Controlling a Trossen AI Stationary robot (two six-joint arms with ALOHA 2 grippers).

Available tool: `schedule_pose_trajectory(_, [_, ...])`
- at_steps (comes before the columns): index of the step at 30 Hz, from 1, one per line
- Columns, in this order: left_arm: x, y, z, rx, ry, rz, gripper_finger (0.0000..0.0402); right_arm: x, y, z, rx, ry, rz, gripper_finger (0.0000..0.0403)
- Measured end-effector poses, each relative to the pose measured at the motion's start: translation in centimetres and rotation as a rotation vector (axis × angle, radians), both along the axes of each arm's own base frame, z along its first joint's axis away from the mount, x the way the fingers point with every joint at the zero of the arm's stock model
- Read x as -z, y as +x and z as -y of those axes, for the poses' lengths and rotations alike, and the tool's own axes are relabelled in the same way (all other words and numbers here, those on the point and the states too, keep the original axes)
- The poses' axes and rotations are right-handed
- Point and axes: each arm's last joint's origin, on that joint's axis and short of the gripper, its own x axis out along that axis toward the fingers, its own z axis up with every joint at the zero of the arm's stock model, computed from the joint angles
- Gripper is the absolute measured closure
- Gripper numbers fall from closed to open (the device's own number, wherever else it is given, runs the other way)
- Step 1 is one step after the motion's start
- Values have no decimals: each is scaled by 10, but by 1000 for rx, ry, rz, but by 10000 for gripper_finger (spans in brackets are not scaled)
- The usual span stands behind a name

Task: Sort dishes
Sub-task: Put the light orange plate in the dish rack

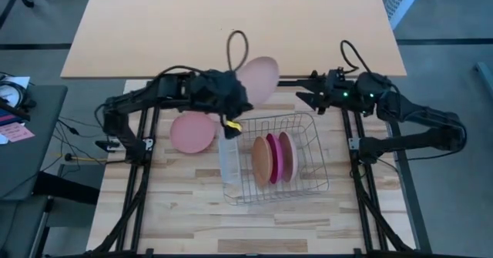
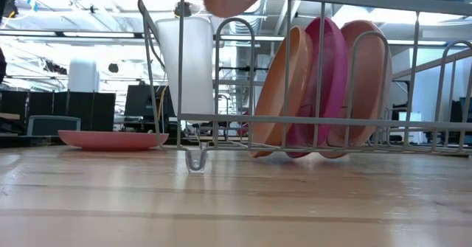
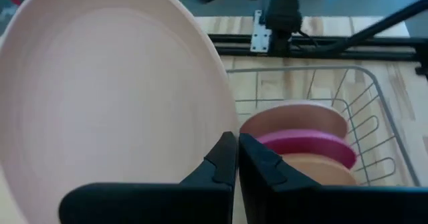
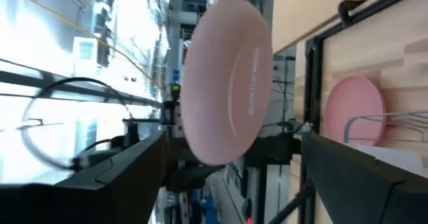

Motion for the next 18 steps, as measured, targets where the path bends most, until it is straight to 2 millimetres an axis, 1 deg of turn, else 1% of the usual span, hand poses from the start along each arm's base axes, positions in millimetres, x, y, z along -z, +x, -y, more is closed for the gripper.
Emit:
schedule_pose_trajectory(4, [5,20,4,34,27,-28,401,-2,11,6,-41,-10,-41,54])
schedule_pose_trajectory(8, [18,34,7,43,26,-92,401,-4,22,9,-76,-27,-71,54])
schedule_pose_trajectory(10, [23,39,9,48,26,-115,401,-4,26,10,-80,-32,-91,54])
schedule_pose_trajectory(14, [29,46,13,58,22,-123,401,2,32,13,-88,-29,-156,56])
schedule_pose_trajectory(18, [34,54,18,75,21,-129,401,7,37,16,-150,-11,-195,71])
